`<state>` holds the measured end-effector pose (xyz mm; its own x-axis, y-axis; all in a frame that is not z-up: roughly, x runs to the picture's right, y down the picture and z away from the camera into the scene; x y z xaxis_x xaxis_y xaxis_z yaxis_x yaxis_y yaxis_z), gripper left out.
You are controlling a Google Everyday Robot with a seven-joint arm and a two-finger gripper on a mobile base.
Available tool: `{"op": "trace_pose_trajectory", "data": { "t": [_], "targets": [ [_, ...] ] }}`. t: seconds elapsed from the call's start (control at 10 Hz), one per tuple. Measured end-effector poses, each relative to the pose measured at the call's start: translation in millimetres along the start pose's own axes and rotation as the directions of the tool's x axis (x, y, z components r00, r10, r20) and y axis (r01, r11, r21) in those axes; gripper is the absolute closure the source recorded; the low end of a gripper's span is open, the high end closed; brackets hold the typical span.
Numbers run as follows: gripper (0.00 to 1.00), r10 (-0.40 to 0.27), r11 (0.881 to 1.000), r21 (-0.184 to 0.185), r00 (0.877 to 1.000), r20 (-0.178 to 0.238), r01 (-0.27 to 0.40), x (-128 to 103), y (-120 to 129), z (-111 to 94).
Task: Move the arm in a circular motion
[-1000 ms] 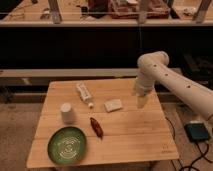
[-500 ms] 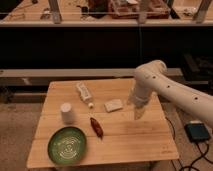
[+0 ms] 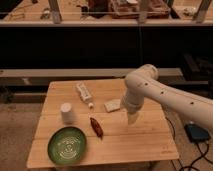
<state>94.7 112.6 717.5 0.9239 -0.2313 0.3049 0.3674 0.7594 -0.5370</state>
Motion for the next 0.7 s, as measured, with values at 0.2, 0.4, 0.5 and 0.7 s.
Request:
{"op": "trace_pose_trajectory", "data": {
  "t": [0.2, 0.4, 0.5, 0.7],
  "targets": [
    [0.41, -0.055, 0.998, 0.008, 0.999, 0.001, 0.055, -19.9, -39.2, 6.7],
    [0.41, -0.1, 0.995, 0.017, 0.995, -0.007, 0.1, -34.7, -81.2, 11.3],
    [0.41, -0.101, 0.995, 0.019, 0.995, -0.007, 0.101, -40.1, -93.1, 12.7],
    [0.41, -0.077, 0.997, 0.022, 0.997, -0.01, 0.077, -32.0, -117.3, 16.6]
  ]
}}
